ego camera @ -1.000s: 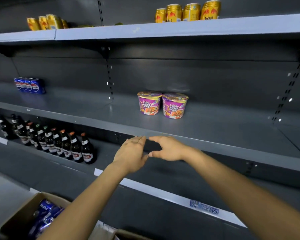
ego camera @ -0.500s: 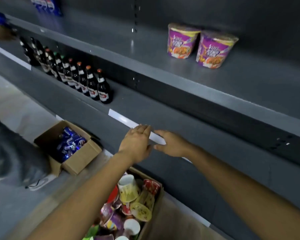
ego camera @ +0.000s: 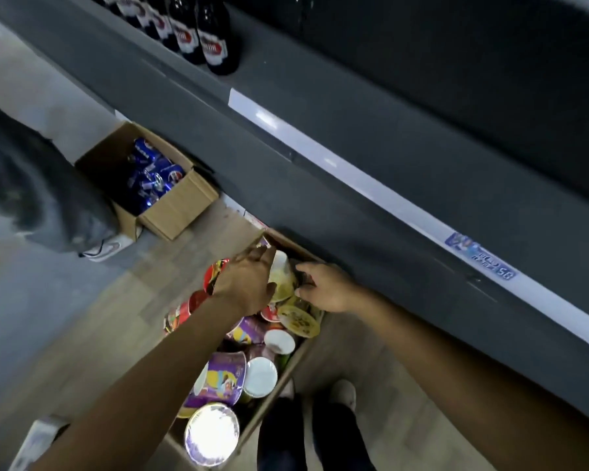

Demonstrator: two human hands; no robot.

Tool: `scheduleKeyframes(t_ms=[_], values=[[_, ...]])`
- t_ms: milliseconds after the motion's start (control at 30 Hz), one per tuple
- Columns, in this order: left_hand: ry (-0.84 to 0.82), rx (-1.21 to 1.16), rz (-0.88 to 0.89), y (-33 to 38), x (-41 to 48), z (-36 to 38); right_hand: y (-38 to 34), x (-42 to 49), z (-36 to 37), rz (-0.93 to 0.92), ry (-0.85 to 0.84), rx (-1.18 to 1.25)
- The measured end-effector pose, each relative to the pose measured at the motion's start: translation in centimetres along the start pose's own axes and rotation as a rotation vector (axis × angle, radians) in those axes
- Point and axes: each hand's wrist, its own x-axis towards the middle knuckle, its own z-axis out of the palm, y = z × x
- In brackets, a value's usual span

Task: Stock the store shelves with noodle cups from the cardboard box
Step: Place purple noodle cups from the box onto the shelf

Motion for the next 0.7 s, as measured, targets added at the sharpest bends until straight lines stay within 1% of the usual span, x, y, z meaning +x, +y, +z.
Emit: scheduleKeyframes(t_ms=[133, 233, 400, 600, 700], values=[[-0.080, 0.043, -0.050, -2.5, 0.0, 3.9, 0.8, 1.9, 4.8, 0.024, -0.064, 0.047], [-0.181, 0.057, -0.065, -4.1, -0.1, 6.7, 1.5, 3.1, 8.3, 0.038, -0.112, 0.077], [-0.323, 0.093, -0.058, -6.7, -0.5, 12.5, 2.6, 4.1, 14.3, 0.079, -0.182, 0.116], [-0.383, 0.142, 0.011, -9.1, -1.0, 18.7, 4.1, 4.7, 20.7, 0.154, -0.318, 0.119], [-0.378, 0.154, 0.043, -9.7, -0.9, 21.1, 4.5, 5.1, 22.6, 0.152, -0.333, 0.113]])
